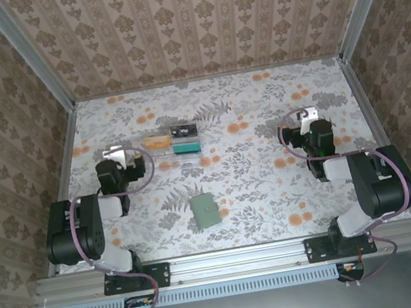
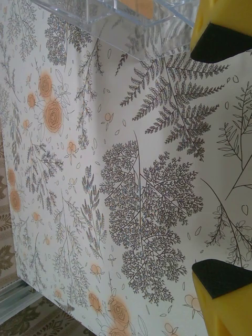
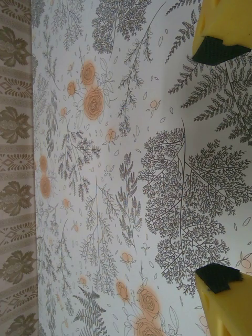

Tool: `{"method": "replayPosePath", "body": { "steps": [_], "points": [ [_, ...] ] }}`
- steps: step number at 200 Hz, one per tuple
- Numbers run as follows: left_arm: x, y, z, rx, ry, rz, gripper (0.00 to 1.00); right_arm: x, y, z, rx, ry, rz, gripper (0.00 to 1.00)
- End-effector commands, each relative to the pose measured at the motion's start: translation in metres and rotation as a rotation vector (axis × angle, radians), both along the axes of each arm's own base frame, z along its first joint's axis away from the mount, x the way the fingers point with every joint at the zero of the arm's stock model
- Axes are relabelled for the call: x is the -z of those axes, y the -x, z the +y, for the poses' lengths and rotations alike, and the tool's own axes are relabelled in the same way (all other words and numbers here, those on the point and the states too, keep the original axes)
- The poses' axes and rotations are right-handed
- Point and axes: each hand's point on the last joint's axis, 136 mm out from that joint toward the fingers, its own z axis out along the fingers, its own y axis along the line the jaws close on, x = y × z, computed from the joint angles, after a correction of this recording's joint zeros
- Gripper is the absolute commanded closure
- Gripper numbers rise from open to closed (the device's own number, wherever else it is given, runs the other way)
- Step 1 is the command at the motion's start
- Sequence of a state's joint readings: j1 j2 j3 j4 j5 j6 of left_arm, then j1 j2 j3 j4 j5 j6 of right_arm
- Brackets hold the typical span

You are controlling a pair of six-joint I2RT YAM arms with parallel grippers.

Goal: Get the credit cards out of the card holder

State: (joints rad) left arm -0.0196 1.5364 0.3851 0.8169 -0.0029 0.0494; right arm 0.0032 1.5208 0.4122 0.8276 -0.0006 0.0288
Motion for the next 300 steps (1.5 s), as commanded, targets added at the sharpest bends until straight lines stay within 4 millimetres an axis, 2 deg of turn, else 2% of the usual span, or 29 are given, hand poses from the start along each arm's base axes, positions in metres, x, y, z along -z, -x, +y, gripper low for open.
{"method": "replayPosePath", "body": {
  "steps": [1,161,180,195,211,215,230,242,257,279,300],
  "points": [
    [-0.017,-0.009,-0.003,0.014,-0.015,-0.058,0.0,-0.001,-0.001,-0.003,0.017,0.004,-0.008,0.0],
    [-0.016,-0.009,0.0,0.019,0.021,-0.05,0.0,-0.001,-0.001,-0.004,0.018,0.001,-0.008,0.0],
    [-0.028,-0.01,0.003,0.005,0.018,-0.051,0.0,-0.003,-0.001,-0.006,0.032,0.003,-0.01,0.0],
    [-0.044,-0.008,0.007,-0.02,0.014,-0.02,0.0,-0.011,0.001,-0.01,0.059,0.001,0.007,0.0],
    [-0.071,-0.004,0.017,-0.09,0.028,0.012,0.0,-0.024,0.002,-0.018,0.104,0.005,0.03,0.0],
    [-0.078,-0.003,0.02,-0.121,0.045,0.021,0.0,-0.038,0.003,-0.019,0.113,0.004,0.007,0.0],
    [-0.105,0.005,0.032,-0.232,0.114,0.055,0.0,-0.057,0.008,-0.025,0.163,-0.022,0.006,0.0],
    [-0.118,0.017,0.041,-0.323,0.194,0.131,0.0,-0.074,0.013,-0.031,0.221,-0.082,0.018,0.0],
    [-0.133,0.027,0.036,-0.312,0.272,0.183,0.0,-0.091,0.019,-0.036,0.3,-0.183,0.053,0.0],
    [-0.137,0.04,0.019,-0.267,0.384,0.223,0.0,-0.104,0.027,-0.039,0.377,-0.316,0.114,0.0],
    [-0.125,0.057,-0.003,-0.235,0.472,0.304,0.03,-0.11,0.023,-0.02,0.291,-0.401,0.144,0.0]
  ]
}}
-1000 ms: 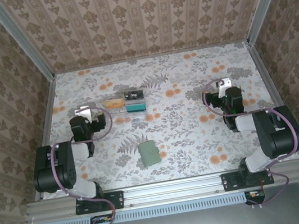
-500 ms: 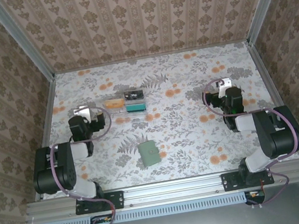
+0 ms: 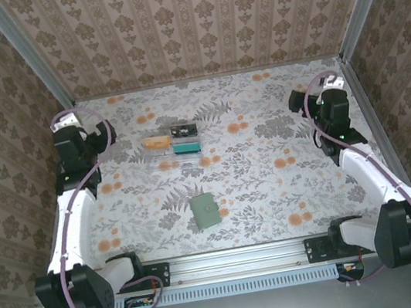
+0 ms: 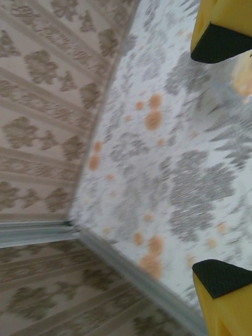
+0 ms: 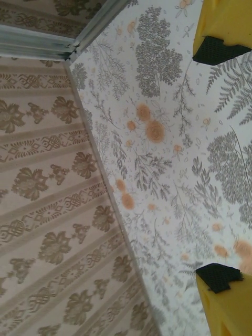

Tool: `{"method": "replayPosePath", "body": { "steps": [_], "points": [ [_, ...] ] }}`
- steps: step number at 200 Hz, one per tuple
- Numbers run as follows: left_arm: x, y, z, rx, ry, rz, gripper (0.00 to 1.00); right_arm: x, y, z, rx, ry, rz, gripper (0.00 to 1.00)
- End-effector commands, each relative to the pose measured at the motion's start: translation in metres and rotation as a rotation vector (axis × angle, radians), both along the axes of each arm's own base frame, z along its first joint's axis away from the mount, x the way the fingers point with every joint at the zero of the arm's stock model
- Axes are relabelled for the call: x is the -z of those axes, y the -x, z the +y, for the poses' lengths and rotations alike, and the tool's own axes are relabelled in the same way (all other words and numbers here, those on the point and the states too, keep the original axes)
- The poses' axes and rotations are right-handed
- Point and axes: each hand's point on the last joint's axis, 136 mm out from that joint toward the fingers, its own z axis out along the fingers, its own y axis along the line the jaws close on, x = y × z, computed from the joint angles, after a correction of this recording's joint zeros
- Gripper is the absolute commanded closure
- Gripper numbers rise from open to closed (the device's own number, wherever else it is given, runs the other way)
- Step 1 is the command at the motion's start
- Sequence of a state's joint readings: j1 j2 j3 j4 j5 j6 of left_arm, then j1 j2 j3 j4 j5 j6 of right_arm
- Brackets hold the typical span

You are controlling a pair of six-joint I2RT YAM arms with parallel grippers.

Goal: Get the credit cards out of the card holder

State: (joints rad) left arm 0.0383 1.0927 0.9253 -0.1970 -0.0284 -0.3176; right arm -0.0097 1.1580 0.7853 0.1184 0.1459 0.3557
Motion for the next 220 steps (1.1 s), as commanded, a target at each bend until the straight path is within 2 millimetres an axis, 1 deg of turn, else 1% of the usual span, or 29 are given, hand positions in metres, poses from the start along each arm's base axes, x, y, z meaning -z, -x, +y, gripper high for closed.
{"method": "replayPosePath", "body": {
  "steps": [1,19,45,63,73,77,79,82,98,107,123,134,164,193,220],
  "points": [
    [0.057,0.039,-0.03,0.041,0.188,0.261,0.03,0.033,0.018,0.011,-0.002,-0.174,0.175,0.0],
    [0.074,0.057,-0.055,0.089,0.214,0.331,0.06,0.028,0.02,0.026,-0.05,-0.223,0.172,0.0],
    [0.098,0.086,-0.092,0.141,0.228,0.408,0.06,0.026,0.032,0.049,-0.108,-0.211,0.194,0.0],
    [0.115,0.108,-0.119,0.166,0.282,0.453,0.08,0.03,0.045,0.068,-0.156,-0.19,0.237,0.0],
    [0.128,0.12,-0.137,0.193,0.323,0.482,0.11,0.034,0.052,0.08,-0.19,-0.173,0.259,0.0],
    [0.133,0.124,-0.14,0.191,0.336,0.486,0.12,0.036,0.056,0.085,-0.203,-0.167,0.268,0.0],
    [0.135,0.128,-0.148,0.211,0.337,0.492,0.13,0.036,0.057,0.087,-0.21,-0.162,0.271,0.0],
    [0.139,0.132,-0.152,0.217,0.338,0.497,0.13,0.037,0.059,0.091,-0.22,-0.157,0.278,0.0],
    [0.158,0.151,-0.176,0.252,0.378,0.526,0.15,0.043,0.071,0.104,-0.248,-0.137,0.306,0.0],
    [0.167,0.16,-0.185,0.26,0.379,0.534,0.15,0.046,0.077,0.112,-0.271,-0.132,0.311,0.0],
    [0.179,0.175,-0.198,0.27,0.396,0.547,0.21,0.047,0.086,0.122,-0.31,-0.119,0.311,0.0],
    [0.183,0.181,-0.207,0.285,0.421,0.542,0.21,0.048,0.092,0.13,-0.343,-0.112,0.319,0.0],
    [0.199,0.194,-0.228,0.326,0.45,0.557,0.28,0.056,0.105,0.144,-0.394,-0.081,0.365,0.0],
    [0.206,0.197,-0.249,0.382,0.482,0.571,0.33,0.057,0.117,0.151,-0.412,-0.055,0.375,0.0],
    [0.203,0.194,-0.272,0.459,0.48,0.58,0.38,0.057,0.124,0.158,-0.428,-0.05,0.371,0.0]
  ]
}}
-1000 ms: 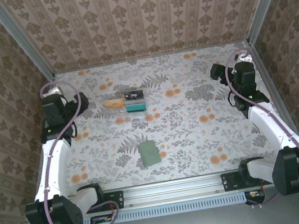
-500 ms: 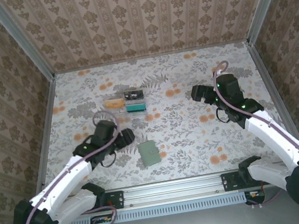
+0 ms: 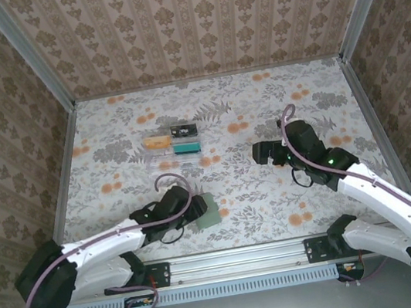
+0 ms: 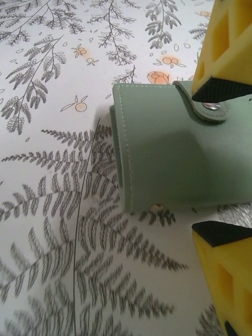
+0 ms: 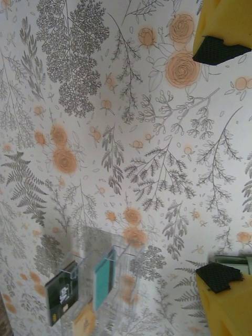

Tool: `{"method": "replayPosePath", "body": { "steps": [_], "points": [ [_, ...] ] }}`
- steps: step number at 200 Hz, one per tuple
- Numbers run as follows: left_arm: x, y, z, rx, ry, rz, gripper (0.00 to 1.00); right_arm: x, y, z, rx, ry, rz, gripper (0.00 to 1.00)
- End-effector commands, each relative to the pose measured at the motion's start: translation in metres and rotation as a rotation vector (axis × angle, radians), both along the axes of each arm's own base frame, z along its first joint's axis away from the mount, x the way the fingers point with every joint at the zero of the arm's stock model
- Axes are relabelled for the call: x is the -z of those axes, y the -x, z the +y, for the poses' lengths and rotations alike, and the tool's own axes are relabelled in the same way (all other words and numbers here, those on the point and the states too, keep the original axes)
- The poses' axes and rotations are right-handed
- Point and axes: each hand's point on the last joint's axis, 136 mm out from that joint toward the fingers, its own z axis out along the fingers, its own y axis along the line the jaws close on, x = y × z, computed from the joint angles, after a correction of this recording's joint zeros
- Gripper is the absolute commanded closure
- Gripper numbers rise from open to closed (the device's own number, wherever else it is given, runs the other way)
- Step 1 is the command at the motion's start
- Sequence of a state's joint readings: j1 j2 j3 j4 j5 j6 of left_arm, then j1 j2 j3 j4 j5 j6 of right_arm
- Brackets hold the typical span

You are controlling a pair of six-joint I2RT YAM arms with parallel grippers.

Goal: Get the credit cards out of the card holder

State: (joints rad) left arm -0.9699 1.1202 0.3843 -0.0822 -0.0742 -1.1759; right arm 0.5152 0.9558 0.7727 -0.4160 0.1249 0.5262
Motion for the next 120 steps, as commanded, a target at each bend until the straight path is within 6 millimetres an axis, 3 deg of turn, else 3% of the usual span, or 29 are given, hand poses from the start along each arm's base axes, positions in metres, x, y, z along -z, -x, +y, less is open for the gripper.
{"method": "replayPosePath", "body": {
  "steps": [1,30,57,101,120],
  "points": [
    [-0.018,-0.01,-0.031,0.035,0.101,-0.036,0.38,0.005,0.01,-0.004,0.021,0.031,0.012,0.0],
    [-0.027,-0.012,-0.046,0.073,0.143,-0.052,0.4,0.011,0.017,0.01,-0.006,0.047,0.051,0.0],
    [-0.035,-0.01,-0.047,0.084,0.177,-0.074,0.4,0.016,0.024,0.032,-0.058,0.092,0.063,0.0],
    [-0.046,-0.005,0.011,-0.04,0.093,-0.103,0.37,0.032,0.043,0.088,-0.151,0.115,0.14,0.0],
    [-0.057,-0.003,0.044,-0.083,0.042,-0.119,0.33,0.037,0.052,0.116,-0.184,0.131,0.163,0.07]
  ]
}}
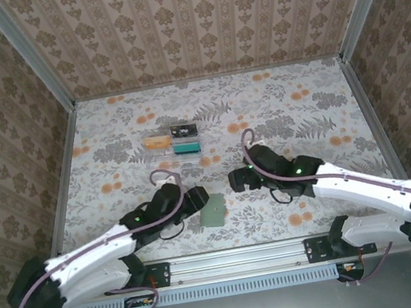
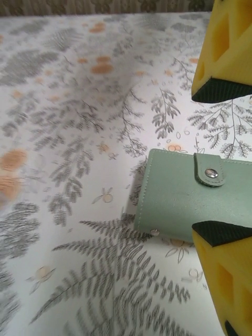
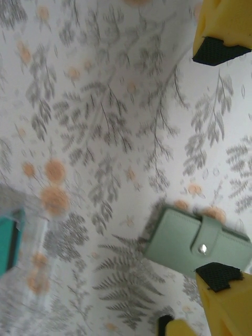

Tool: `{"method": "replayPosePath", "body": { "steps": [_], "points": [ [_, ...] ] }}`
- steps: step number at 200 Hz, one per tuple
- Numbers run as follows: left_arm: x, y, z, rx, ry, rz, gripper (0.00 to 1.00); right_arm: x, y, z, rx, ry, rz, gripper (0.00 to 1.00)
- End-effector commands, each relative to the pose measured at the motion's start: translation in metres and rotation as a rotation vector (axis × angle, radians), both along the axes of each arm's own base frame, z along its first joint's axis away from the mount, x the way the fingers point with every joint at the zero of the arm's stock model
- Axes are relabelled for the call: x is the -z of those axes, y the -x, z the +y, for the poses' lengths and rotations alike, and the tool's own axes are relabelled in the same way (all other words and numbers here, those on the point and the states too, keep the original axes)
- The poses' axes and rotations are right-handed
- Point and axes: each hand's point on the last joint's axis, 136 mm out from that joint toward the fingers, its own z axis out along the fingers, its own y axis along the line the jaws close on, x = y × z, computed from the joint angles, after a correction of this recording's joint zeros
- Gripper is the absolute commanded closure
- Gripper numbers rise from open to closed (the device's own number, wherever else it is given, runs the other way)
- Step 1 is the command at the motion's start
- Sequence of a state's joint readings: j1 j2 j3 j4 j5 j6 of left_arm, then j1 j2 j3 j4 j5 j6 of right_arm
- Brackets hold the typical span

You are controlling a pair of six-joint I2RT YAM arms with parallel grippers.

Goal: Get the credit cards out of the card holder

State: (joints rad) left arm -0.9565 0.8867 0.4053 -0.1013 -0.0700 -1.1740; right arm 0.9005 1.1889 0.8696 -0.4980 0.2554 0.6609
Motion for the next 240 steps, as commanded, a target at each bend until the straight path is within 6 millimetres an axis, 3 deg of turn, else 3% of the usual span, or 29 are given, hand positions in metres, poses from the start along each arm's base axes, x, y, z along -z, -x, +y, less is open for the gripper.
{"method": "replayPosePath", "body": {
  "steps": [1,23,35,68,101,169,211,225,240],
  "points": [
    [0.01,0.007,0.054,-0.083,-0.15,0.021,0.33,-0.001,0.008,0.026,0.011,0.011,0.016,0.07],
    [-0.003,0.01,0.081,-0.117,-0.156,-0.006,0.28,0.012,0.02,0.05,0.002,0.041,0.069,0.2],
    [-0.004,0.011,0.093,-0.142,-0.15,-0.005,0.27,0.032,0.027,0.064,-0.006,0.068,0.118,0.32],
    [-0.006,0.016,0.104,-0.149,-0.109,0.003,0.27,0.061,0.041,0.087,-0.027,0.161,0.183,0.48],
    [0.002,0.019,0.102,-0.118,-0.111,0.02,0.27,0.081,0.045,0.097,-0.039,0.238,0.223,0.53],
    [0.01,0.023,0.099,-0.098,-0.098,0.04,0.27,0.104,0.04,0.111,-0.051,0.32,0.254,0.54],
    [0.011,0.026,0.101,-0.109,-0.084,0.044,0.27,0.12,0.041,0.104,-0.051,0.385,0.274,0.54],
    [0.011,0.026,0.101,-0.109,-0.077,0.042,0.27,0.122,0.039,0.103,-0.058,0.396,0.271,0.59],
    [0.01,0.027,0.1,-0.106,-0.07,0.043,0.27,0.123,0.039,0.105,-0.069,0.398,0.272,0.7]
  ]
}}
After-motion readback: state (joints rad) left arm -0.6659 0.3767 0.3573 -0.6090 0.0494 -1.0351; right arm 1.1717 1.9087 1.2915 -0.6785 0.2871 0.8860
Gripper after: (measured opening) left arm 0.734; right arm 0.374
